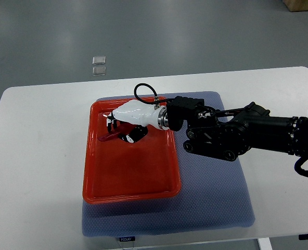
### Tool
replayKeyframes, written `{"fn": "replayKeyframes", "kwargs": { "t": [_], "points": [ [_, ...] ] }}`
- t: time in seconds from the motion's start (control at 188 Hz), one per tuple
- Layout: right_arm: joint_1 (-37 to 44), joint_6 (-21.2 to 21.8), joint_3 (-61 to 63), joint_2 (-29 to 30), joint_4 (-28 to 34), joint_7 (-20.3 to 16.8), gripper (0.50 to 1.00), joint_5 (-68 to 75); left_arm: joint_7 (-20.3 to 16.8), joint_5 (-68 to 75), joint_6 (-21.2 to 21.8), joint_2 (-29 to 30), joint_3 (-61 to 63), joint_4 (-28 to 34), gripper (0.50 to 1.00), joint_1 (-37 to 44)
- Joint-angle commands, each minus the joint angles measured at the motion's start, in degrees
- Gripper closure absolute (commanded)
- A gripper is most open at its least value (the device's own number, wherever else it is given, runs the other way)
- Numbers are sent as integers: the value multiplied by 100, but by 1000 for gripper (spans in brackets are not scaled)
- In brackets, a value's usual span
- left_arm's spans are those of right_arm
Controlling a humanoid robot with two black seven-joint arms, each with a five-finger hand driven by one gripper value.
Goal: Place red pepper on red tray
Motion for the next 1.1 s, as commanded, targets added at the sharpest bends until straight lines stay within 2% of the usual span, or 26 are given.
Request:
{"fn": "replayKeyframes", "kwargs": {
  "t": [0.0, 0.064, 0.112, 0.138, 0.207, 0.356, 0.468, 0.718, 0.85, 0.962, 1.095],
  "points": [
    [-73, 16, -67, 9, -63, 0, 799, -4, 0, 0, 1, 0, 0, 0, 500, -1],
    [-117, 7, -67, 9, -71, 0, 752, -12, 0, 0, 1, 0, 0, 0, 500, -1],
    [-126, 7, -67, 9, -71, 9, 738, -21, 0, 0, 1, 0, 0, 0, 500, -1],
    [-135, -1, -67, 9, -71, 18, 709, -21, 0, 0, 1, 0, 0, 0, 500, -1],
    [-144, -19, -67, 9, -71, 27, 693, -4, 0, 0, 1, 0, 0, 0, 500, -1],
    [-153, -89, 38, 9, -63, 44, 691, 5, 0, 0, 1, 0, 0, 0, 500, -1],
    [-258, -221, 539, -351, -63, 44, 691, 145, 0, 0, 1, 0, 0, 0, 500, -1],
    [-610, -230, 1831, -1248, -27, 35, 691, 1042, 0, 0, 1, 0, 0, 0, 500, -1],
    [-1181, -116, 3053, -1538, -19, -9, 691, 1227, 0, 0, 1, 0, 0, 0, 500, -1],
    [-1726, 166, 4187, -1564, -19, -61, 691, 1236, 0, 0, 1, 0, 0, 0, 500, -1],
    [-2279, 640, 5496, -1529, -19, -404, 691, 1227, 0, 0, 1, 0, 0, 0, 500, -1]
  ]
}}
